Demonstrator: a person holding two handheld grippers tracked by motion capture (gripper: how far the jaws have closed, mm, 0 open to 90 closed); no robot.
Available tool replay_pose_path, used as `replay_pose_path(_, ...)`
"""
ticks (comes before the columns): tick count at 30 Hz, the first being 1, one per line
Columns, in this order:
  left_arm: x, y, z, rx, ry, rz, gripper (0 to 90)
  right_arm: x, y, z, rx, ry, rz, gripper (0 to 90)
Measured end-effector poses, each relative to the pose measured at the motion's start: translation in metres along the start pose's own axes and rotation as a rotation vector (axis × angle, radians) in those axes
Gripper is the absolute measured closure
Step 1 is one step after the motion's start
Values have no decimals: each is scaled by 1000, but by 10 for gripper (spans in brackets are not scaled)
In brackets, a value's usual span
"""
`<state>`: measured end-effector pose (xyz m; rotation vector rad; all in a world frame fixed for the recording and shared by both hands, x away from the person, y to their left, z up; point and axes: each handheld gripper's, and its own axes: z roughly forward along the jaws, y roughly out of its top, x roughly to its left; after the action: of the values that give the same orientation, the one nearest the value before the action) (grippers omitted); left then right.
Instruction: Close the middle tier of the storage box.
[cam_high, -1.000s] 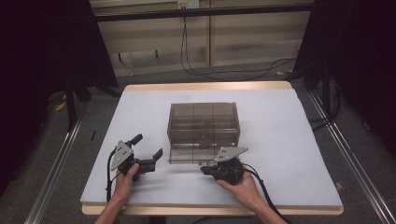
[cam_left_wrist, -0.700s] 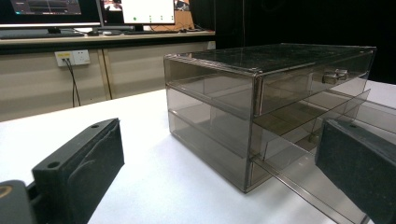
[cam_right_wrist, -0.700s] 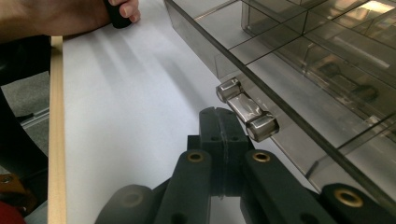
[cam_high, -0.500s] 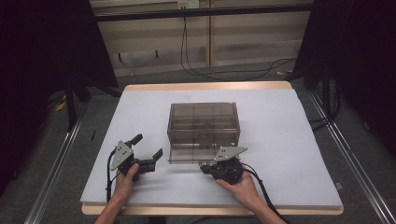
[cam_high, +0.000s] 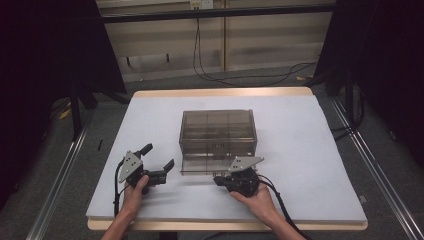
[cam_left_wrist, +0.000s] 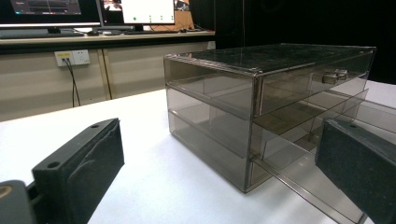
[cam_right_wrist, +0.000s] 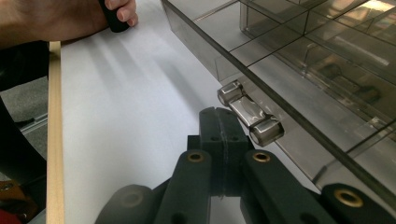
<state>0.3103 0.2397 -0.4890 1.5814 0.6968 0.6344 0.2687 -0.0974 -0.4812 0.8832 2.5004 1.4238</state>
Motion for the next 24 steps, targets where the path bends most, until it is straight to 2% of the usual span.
replay_pose_path(22,1,0,0,5,-5,9,12,-1,2,-1,-12,-16,-6,900)
replay_pose_path(24,0,0,0,-3,2,-3,12,-1,3,-1,-13,-17,-7,900)
